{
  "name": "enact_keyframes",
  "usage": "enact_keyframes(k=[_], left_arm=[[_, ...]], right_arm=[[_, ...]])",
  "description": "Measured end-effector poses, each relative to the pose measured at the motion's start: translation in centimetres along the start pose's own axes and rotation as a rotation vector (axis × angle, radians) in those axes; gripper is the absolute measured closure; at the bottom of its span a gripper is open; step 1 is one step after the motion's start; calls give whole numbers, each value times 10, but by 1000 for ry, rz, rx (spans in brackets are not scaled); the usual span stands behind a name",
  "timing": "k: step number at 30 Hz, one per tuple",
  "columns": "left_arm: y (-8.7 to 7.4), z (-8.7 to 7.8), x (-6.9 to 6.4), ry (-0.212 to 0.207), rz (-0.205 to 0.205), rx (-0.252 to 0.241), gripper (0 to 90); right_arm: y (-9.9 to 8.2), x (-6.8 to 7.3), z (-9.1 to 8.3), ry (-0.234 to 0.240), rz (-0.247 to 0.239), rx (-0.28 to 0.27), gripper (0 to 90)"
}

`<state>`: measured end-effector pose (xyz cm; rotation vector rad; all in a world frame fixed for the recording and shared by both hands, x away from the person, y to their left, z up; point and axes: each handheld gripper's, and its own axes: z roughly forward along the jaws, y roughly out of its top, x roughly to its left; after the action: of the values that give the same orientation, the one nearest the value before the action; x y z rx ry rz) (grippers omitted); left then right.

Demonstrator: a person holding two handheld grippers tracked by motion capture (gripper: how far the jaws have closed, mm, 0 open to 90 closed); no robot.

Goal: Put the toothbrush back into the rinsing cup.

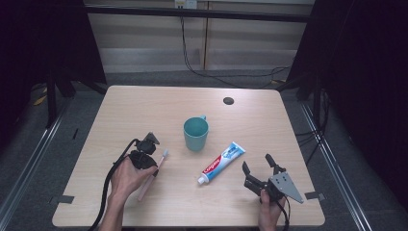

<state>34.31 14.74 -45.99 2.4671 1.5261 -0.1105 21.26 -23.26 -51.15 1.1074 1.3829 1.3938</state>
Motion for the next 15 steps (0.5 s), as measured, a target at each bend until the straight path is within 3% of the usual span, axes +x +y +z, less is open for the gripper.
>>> enact_keyframes(k=[8, 10, 15], left_arm=[[-2, -8, 4, -24, -7, -46, 790], [-4, -11, 5, -37, -15, -85, 790], [-10, -17, 8, -74, -24, -128, 790]], right_arm=[[0, 0, 0, -1, 0, 0, 134], [0, 0, 0, -1, 0, 0, 133], [0, 0, 0, -1, 0, 0, 134]])
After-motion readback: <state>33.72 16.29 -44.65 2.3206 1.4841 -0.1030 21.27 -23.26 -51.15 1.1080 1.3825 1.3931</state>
